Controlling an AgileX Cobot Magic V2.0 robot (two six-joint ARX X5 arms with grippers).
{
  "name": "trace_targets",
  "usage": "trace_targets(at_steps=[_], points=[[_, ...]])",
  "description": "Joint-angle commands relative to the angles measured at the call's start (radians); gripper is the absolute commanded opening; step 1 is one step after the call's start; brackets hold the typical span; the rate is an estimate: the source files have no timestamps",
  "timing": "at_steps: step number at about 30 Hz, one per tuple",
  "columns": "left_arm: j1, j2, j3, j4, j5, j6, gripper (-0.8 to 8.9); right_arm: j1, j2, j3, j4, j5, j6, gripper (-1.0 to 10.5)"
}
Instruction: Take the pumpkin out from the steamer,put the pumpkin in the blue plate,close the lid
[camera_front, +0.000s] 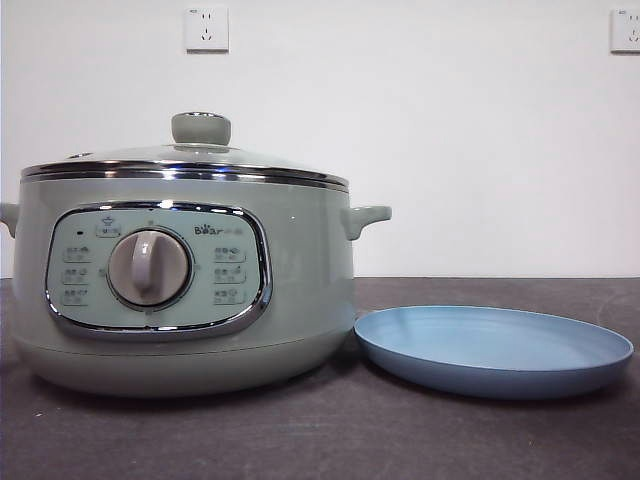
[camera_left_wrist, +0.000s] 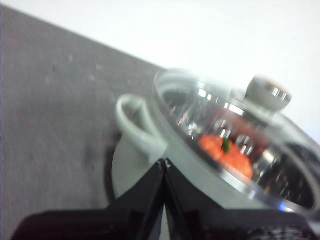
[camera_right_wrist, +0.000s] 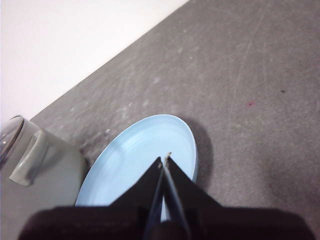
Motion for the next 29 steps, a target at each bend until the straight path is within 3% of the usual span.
trace_targets(at_steps=[1, 12, 19, 25, 29], points=[[0.002, 0.025, 0.063, -0.015, -0.019, 0.006, -0.08, 0.001, 0.018, 0.066, -0.011, -0.002, 0.005, -0.2], [0.002, 0.323, 0.348, -0.071, -0.037, 0.149, -0.08, 0.001, 0.254, 0.363, -0.082, -0.003, -0.135, -0.2], [0.002, 0.493, 0.538, -0.124, -0.03, 0.256, -0.08, 0.001, 0.452, 0.562, -0.113, -0.105, -0.281, -0.2], [0.002, 0.592, 0.649, -0.16, 0.102, 0.279, -0.06, 0.001, 0.598, 0.708, -0.148, -0.184, -0.46, 0.1], [0.002, 0.643, 0.686, -0.167, 0.152, 0.278, 0.03, 0.001, 0.68, 0.783, -0.212, -0.184, -0.568, 0.5]])
